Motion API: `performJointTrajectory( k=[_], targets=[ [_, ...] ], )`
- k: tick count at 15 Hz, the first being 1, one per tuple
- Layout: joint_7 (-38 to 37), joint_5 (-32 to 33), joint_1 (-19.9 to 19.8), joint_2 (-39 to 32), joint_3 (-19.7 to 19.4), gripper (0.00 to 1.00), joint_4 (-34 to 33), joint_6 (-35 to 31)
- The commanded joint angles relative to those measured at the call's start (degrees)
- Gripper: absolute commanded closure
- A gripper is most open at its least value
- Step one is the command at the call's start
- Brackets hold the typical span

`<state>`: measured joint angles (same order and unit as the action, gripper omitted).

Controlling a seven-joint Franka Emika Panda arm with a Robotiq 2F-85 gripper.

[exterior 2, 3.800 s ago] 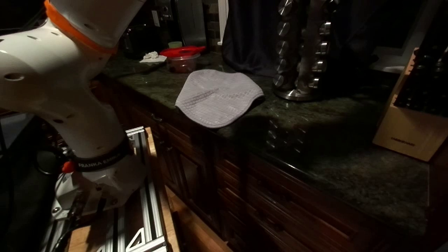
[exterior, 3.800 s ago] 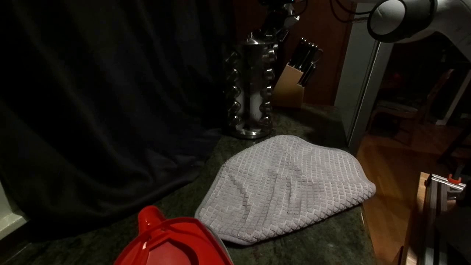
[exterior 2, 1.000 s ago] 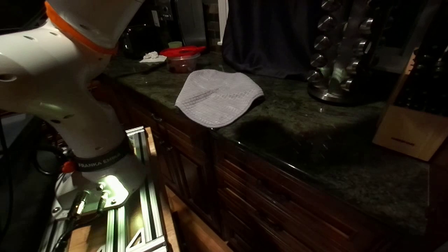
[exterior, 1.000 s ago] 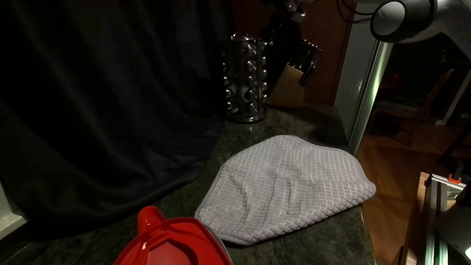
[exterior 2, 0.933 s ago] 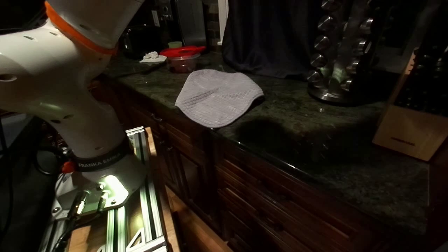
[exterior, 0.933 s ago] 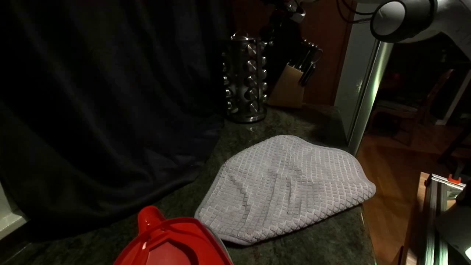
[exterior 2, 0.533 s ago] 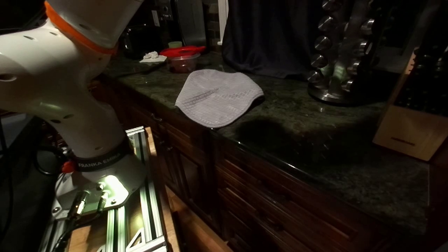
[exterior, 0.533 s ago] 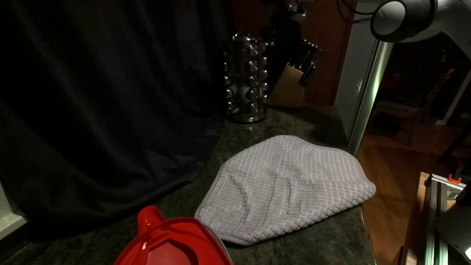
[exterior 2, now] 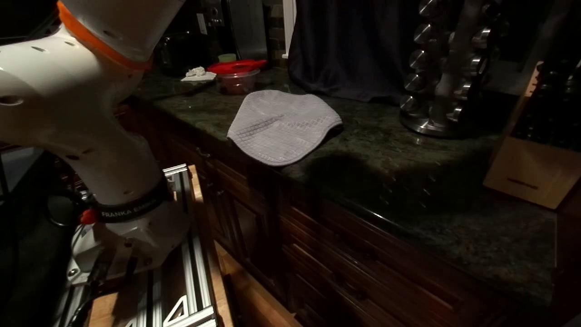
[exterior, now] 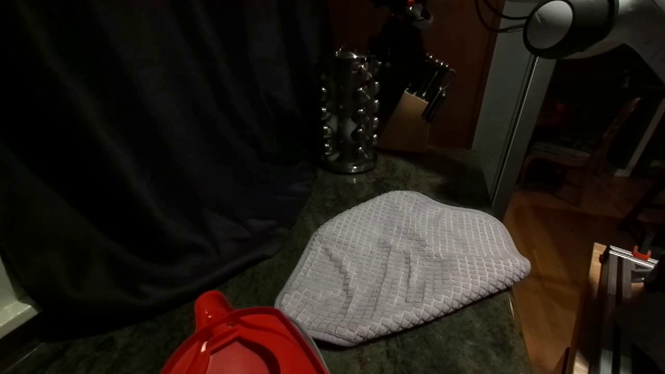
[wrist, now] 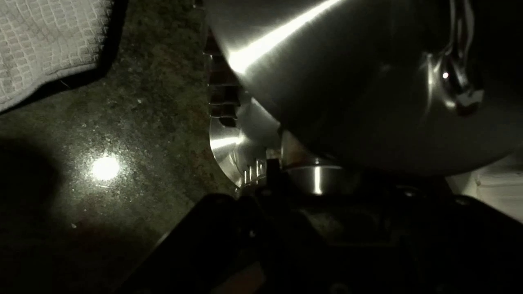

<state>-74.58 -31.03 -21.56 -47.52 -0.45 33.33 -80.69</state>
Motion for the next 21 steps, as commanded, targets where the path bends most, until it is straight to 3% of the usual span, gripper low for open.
performJointTrajectory(
  k=[1,21],
  targets=[
    [3.2,1.4,0.8,0.6,-0.7,0.75,0.4,-2.8],
    [5.2,8.4,5.0,1.6,-4.1,0.75,-0.3,-7.1]
  ],
)
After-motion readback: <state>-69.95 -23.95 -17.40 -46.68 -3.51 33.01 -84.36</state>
